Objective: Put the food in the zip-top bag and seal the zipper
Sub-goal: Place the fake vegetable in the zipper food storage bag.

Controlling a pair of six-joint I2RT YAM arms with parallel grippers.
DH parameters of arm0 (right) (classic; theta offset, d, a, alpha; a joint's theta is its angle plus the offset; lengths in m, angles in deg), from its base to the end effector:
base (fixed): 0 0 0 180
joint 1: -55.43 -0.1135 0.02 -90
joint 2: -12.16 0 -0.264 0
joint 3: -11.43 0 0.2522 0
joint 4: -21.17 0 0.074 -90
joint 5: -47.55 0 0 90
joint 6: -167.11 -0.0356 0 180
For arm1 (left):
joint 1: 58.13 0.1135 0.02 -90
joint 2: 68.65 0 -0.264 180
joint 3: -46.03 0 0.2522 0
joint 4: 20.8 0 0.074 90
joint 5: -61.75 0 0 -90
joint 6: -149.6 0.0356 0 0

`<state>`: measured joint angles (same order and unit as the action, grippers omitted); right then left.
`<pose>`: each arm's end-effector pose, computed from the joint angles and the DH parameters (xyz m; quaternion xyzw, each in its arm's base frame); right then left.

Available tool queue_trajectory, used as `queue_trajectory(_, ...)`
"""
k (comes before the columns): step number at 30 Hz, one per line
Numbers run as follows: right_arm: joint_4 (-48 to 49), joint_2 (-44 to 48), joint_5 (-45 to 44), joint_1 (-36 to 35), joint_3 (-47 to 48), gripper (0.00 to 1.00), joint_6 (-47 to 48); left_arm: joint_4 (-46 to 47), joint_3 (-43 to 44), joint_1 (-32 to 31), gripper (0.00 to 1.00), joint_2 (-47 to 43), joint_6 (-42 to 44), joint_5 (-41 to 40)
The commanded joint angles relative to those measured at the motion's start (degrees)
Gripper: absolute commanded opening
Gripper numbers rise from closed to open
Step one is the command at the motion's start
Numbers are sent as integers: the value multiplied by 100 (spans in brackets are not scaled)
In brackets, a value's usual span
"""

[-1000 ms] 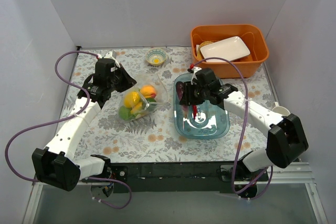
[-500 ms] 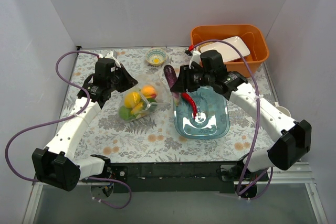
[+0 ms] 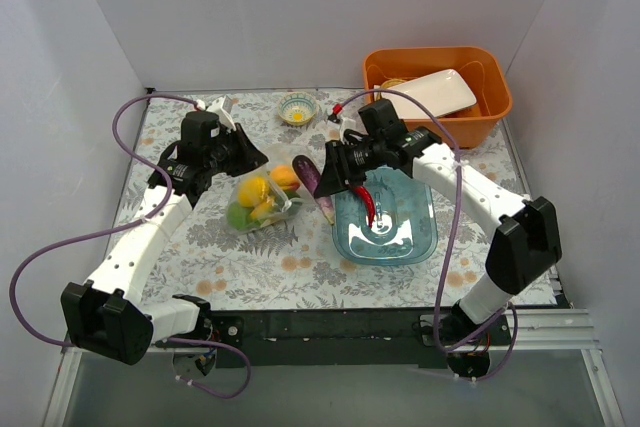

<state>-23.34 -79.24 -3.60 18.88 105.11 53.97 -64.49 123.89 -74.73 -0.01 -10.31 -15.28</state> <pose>0.2709 0.2286 0.3191 -0.2344 0.8407 0.4538 0.1799 0.2492 -0.0826 0.3383 -0.3474 0.8094 -0.3900 0.2686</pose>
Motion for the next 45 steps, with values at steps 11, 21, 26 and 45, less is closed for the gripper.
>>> queue_trajectory(11,-784,-1845,676,-18,1930,15,125,137,-266,8,0,-369,548,1023)
queue_trajectory(21,216,-2032,378,-88,1905,13,-946,128,-152,-1,0,-220,514,1181)
queue_trajectory(26,990,-1865,45,-273,1580,14,-1762,207,-169,-1,0,-184,391,1278)
queue_trajectory(45,2380,-1636,-510,-370,964,16,-3092,102,-222,-1,0,-246,549,1691)
